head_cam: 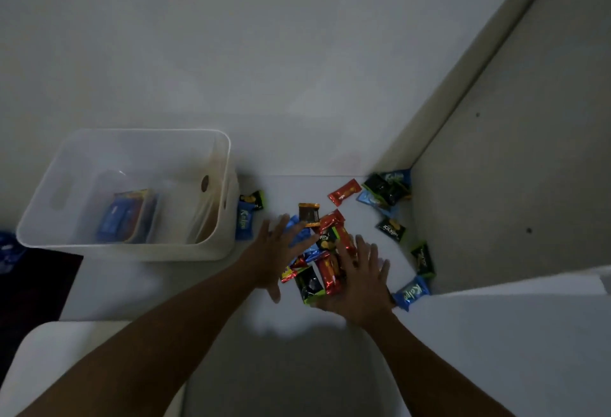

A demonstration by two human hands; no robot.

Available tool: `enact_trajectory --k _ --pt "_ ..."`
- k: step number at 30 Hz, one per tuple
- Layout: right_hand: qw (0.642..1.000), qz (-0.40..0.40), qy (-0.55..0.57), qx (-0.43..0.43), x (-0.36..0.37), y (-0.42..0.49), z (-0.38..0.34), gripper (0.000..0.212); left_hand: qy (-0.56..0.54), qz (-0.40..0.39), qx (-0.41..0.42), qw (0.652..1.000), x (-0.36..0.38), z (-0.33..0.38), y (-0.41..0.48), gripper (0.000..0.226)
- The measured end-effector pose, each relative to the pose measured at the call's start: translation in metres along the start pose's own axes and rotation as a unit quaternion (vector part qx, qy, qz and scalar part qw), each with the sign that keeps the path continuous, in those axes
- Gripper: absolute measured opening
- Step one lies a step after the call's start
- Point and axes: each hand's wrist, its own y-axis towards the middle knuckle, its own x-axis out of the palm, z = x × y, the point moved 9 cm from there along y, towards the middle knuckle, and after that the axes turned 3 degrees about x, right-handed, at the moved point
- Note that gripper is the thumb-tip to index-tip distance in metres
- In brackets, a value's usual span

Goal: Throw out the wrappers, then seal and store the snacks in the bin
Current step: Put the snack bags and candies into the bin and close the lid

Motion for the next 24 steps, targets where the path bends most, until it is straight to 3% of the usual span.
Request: enact_trajectory --k 5,7,13,18,24 --pt "0.995 -0.063 -0.023 -0.077 0.022 0.04 -0.012 0.134 -0.079 0.004 0.018 0.997 0.023 -0.012 0.025 0.126" --pt "0.994 -0.038 -0.05 -0.093 0.023 0.052 -0.016 0.128 -0.111 0.035 0.015 0.993 0.024 -0.016 0.033 0.11" --pt "0.987 0.056 -0.053 -0.143 0.017 0.067 -0.01 0.093 -0.07 0.066 0.014 0.995 0.033 -0.023 0.039 0.088" --pt "0.986 0.061 -0.067 -0.137 0.013 0.08 0.0 0.07 -0.14 0.181 -0.061 0.971 0.021 -0.021 0.034 0.058" --pt "0.982 0.076 0.09 -0.149 -0.011 0.094 0.007 0.049 -0.253 0.256 -0.128 0.924 -0.005 -0.027 0.035 0.06"
